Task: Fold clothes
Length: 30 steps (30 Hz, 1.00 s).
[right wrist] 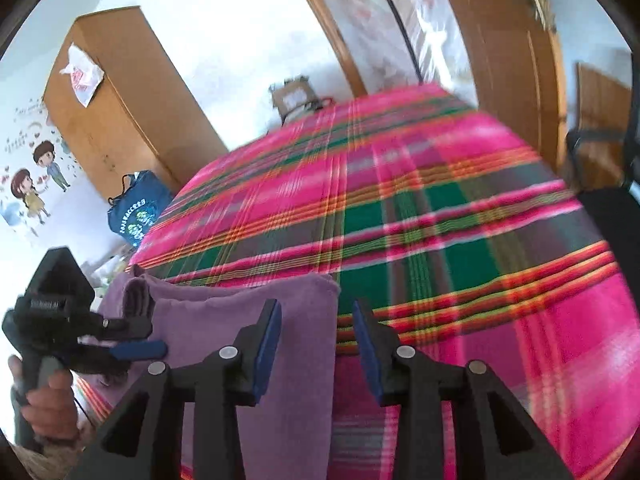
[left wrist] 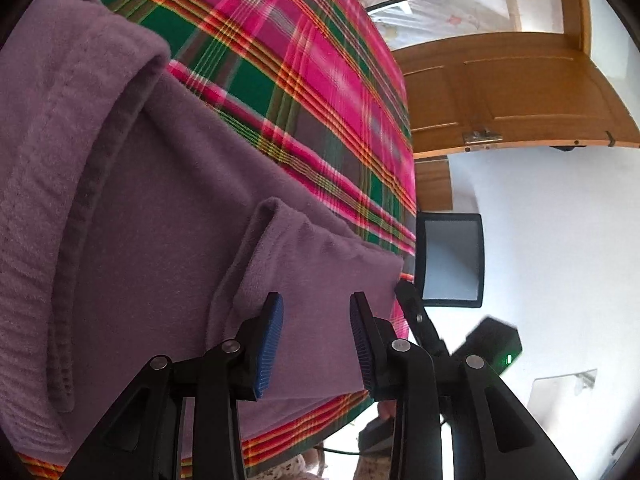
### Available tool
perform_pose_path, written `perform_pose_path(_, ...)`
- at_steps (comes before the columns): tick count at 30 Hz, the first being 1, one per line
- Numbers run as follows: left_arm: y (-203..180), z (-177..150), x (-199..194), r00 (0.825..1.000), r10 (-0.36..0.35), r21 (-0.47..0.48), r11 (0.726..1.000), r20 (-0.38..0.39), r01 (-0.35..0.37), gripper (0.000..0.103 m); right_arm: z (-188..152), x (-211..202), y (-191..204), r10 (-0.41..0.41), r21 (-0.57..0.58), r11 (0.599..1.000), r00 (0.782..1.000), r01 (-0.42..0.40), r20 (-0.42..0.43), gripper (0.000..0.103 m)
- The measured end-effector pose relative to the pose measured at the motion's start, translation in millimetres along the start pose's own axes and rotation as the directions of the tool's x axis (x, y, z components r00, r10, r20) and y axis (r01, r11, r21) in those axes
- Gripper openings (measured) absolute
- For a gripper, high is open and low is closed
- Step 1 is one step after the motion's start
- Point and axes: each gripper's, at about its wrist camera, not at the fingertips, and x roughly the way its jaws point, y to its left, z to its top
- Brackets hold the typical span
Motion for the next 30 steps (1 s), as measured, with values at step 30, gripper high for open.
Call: perform_pose_path(30, -9.1, -2.3, 1.3, 0.999, 0.029, 0.028, 0.999, 0.02, -0.03, 0.036, 2.5, 17.9, -23.3, 0.045, 0.083, 0.996, 0.998, -0.04, -0.048, 0.037)
